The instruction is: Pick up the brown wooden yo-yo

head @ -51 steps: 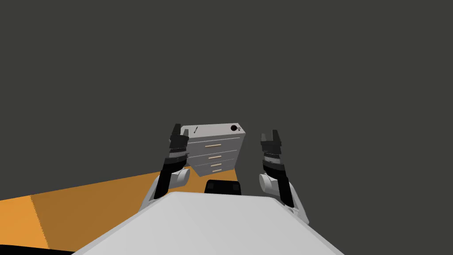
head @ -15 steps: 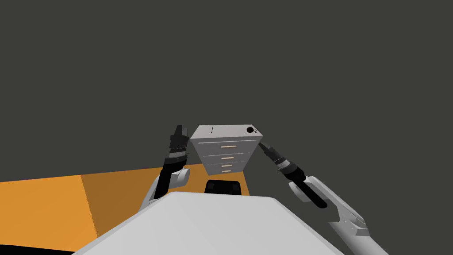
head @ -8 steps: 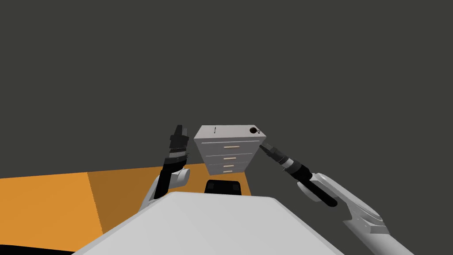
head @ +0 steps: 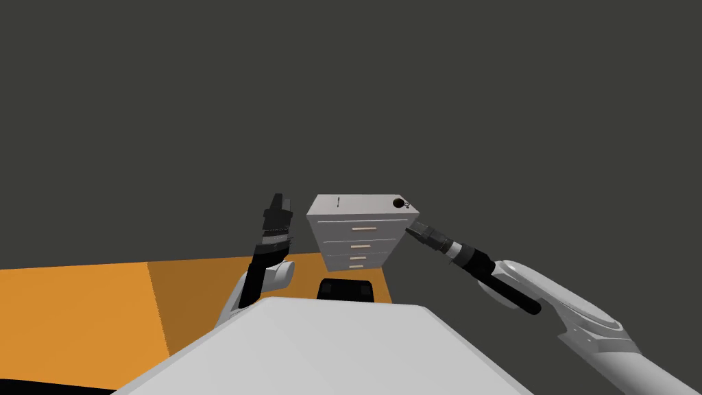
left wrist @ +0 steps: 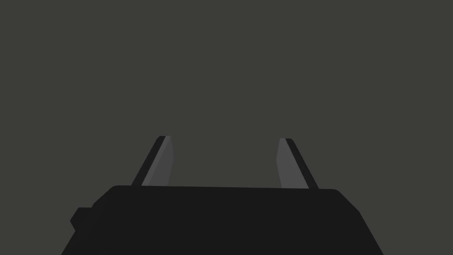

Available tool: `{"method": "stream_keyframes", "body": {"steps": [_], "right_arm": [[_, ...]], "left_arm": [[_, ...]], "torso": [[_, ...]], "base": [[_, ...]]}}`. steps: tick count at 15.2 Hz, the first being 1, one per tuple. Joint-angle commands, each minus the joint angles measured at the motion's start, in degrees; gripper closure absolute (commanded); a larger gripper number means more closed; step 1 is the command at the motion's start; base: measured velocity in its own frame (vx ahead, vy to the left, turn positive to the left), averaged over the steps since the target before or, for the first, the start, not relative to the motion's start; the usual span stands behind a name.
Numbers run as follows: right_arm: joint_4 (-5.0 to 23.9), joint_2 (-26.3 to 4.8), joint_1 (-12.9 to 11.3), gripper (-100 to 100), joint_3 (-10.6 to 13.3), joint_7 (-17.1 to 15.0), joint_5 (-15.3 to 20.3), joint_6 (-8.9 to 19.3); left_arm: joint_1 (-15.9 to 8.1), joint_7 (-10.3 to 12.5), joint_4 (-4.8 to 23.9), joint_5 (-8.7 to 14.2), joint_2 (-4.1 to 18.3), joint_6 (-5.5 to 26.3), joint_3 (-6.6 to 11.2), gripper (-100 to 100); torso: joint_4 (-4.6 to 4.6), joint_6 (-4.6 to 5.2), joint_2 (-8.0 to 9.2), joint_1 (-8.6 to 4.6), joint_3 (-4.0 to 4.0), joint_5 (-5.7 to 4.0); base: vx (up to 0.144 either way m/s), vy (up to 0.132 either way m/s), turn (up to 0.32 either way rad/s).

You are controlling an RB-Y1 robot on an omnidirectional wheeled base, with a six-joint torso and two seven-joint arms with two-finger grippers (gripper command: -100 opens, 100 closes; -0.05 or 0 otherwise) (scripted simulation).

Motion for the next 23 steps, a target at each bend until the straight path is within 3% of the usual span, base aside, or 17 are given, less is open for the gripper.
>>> {"method": "stream_keyframes", "body": {"steps": [1, 2, 23], "right_arm": [[0.2, -2.6, 0.3, -100, -0.5, 0.0, 0.5, -0.1], [1.6, -4.1, 0.5, -100, -1.2, 0.4, 2.2, -0.8], [10.5, -29.2, 1.8, -100, -5.5, 2.9, 13.3, -4.6]], "left_arm": [[0.0, 0.0, 0.0, 0.0, 0.0, 0.0, 0.00, 0], [0.0, 0.0, 0.0, 0.0, 0.0, 0.0, 0.00, 0], [0.0, 0.0, 0.0, 0.0, 0.0, 0.0, 0.00, 0]], "torso": [[0.00, 0.00, 0.00, 0.00, 0.00, 0.00], [0.00, 0.01, 0.01, -0.03, 0.00, 0.00], [0.00, 0.01, 0.01, -0.06, 0.01, -0.01]], "base": [[0.009, 0.044, 0.017], [0.010, 0.058, 0.051], [0.012, 0.047, 0.035]]}}
